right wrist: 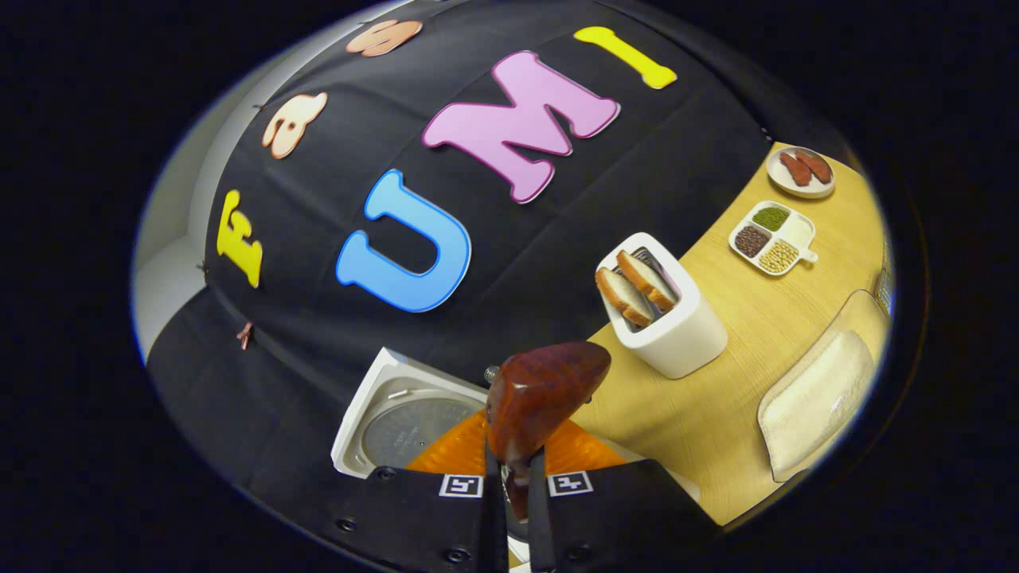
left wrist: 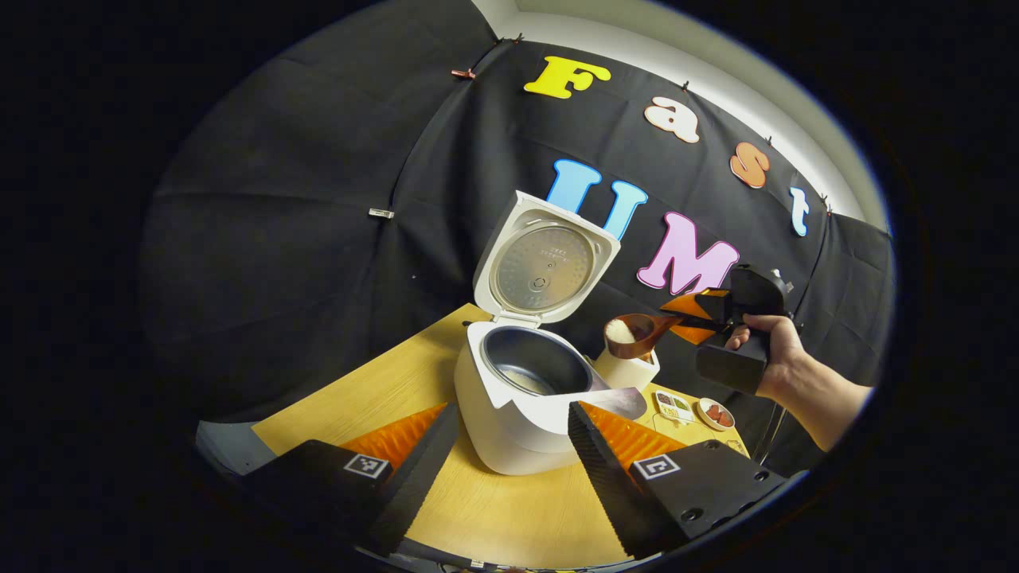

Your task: Close the left gripper, press the button to open the rice cooker; take a wooden spoon from the chopstick holder with the right hand, scoop a spoonful of rice and pour it into the rice cooker, then put the wooden spoon back into the chopstick holder.

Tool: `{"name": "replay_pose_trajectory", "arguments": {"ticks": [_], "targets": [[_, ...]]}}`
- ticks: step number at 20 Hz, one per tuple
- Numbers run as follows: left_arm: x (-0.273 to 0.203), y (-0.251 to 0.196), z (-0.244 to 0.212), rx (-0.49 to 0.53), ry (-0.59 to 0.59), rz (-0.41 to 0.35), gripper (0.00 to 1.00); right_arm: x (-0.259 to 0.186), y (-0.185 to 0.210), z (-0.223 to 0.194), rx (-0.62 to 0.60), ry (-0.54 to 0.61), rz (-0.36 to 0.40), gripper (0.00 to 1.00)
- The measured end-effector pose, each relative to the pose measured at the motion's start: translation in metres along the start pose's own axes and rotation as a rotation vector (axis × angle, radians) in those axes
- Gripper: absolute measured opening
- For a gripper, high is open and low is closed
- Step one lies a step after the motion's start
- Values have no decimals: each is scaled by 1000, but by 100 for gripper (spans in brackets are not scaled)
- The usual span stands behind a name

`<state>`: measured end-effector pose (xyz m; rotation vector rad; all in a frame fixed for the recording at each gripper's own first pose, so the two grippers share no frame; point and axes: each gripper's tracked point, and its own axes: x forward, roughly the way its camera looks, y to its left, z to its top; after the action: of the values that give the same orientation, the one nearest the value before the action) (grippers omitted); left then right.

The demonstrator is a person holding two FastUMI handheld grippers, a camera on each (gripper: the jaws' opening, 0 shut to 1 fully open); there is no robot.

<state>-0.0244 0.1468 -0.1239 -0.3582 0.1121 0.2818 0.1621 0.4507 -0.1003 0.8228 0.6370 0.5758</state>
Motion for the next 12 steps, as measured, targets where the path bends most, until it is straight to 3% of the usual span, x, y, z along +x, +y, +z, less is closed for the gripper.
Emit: {"name": "replay_pose_trajectory", "arguments": {"ticks": [5,12], "targets": [[5,22,3,22,14,41,96,27,13,-50,-218,43,64,15],[10,37,0,30,41,68,96,30,35,-95,-590,75,166,14]]}}
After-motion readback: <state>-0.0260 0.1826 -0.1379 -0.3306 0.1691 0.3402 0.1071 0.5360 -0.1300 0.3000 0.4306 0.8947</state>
